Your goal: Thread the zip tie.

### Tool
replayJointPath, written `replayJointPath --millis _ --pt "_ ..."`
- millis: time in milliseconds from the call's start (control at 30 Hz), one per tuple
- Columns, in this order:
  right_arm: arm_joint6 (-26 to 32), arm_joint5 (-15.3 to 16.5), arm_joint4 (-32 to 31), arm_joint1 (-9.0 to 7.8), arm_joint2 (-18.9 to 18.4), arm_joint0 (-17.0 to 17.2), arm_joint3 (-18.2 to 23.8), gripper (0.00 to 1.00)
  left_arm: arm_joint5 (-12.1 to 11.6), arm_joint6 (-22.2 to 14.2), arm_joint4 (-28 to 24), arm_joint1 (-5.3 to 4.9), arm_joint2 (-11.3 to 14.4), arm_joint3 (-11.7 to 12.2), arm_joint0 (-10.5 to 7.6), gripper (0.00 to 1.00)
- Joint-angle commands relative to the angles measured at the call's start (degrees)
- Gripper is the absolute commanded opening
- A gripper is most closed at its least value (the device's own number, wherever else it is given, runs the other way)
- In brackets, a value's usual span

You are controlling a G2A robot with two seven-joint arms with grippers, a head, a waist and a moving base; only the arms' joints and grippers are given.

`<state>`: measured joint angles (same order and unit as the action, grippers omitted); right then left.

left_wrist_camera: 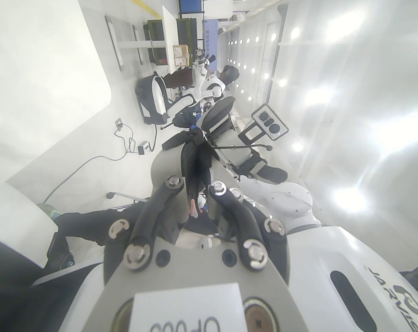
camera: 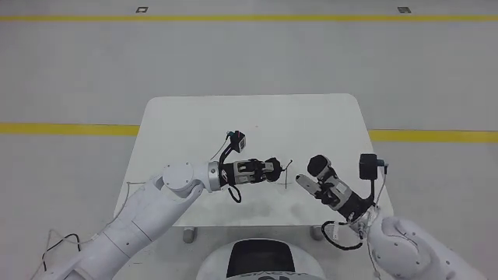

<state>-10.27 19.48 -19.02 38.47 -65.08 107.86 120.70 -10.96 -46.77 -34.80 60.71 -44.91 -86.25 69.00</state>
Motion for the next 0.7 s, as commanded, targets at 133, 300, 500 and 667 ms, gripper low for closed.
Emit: replayJointPath --millis 133,300,500,667 --pt "-3.3 0.0 -0.4 -1.99 1.3 -0.5 -0.2 1.0 0.0 0.0 0.0 0.0 0.0 0.0 0.0 0.0" --pt "-4.4 0.0 -0.3 -2.24 1.6 -0.6 -0.2 1.0 0.0 0.0 0.0 0.0 0.0 0.0 0.0 0.0" --pt "-4.4 0.0 -0.3 -2.24 1.6 -0.6 -0.2 1.0 0.0 0.0 0.0 0.0 0.0 0.0 0.0 0.0" --pt "-2.4 0.0 1.3 -2.12 -1.5 -1.8 0.0 1.0 0.0 0.0 0.0 0.0 0.0 0.0 0.0 0.0"
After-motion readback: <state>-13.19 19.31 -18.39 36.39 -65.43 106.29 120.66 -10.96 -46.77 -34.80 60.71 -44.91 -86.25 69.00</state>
